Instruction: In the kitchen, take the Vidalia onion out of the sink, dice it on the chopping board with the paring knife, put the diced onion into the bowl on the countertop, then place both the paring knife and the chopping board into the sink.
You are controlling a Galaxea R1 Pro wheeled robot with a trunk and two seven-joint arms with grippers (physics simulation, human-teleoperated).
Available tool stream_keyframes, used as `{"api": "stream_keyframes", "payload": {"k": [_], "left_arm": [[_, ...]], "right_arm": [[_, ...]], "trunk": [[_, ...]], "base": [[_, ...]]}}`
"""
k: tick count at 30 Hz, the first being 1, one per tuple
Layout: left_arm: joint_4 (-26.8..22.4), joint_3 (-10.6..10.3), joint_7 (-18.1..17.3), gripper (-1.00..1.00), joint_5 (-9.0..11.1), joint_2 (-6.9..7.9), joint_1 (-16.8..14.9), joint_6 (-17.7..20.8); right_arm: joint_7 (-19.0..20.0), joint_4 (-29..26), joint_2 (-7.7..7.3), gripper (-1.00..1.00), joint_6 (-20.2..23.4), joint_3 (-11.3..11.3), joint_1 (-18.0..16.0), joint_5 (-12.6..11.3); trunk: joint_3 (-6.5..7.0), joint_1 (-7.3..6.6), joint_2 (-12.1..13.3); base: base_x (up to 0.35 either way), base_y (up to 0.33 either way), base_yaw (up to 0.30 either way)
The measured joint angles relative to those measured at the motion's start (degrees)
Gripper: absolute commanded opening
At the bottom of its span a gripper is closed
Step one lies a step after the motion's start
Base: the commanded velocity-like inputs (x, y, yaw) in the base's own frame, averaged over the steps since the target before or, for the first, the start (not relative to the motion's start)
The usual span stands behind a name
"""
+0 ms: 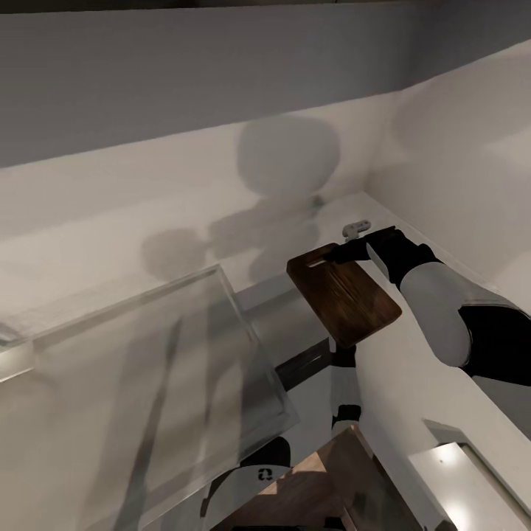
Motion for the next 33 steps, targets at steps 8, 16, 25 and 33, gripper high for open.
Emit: {"api": "stream_keyframes", "payload": {"k": [8,16,25,33], "left_arm": [[0.1,0.0,0.0,1.0,0.0,0.0,0.0,0.0],[0.0,0.0,0.0,1.0,0.0,0.0,0.0,0.0],[0.0,0.0,0.0,1.0,0.0,0.0,0.0,0.0],[0.0,0.0,0.0,1.0,0.0,0.0,0.0,0.0]], "right_arm": [[0.0,0.0,-0.03,1.0,0.1,0.0,0.0,0.0],[-0.1,0.1,-0.04,1.0,0.1,0.0,0.0,0.0],[-0.1,0.0,-0.04,1.0,0.3,-0.5,-0.1,-0.5],[-0.1,0.0,-0.03,1.0,0.3,-0.7,0.0,-0.7]], "trunk": [[0.0,0.0,0.0],[0.0,0.0,0.0],[-0.3,-0.01,0.0],[-0.4,-0.01,0.0]], "base": [[0.0,0.0,0.0],[0.0,0.0,0.0],[0.0,0.0,0.0],[0.0,0.0,0.0]]}}
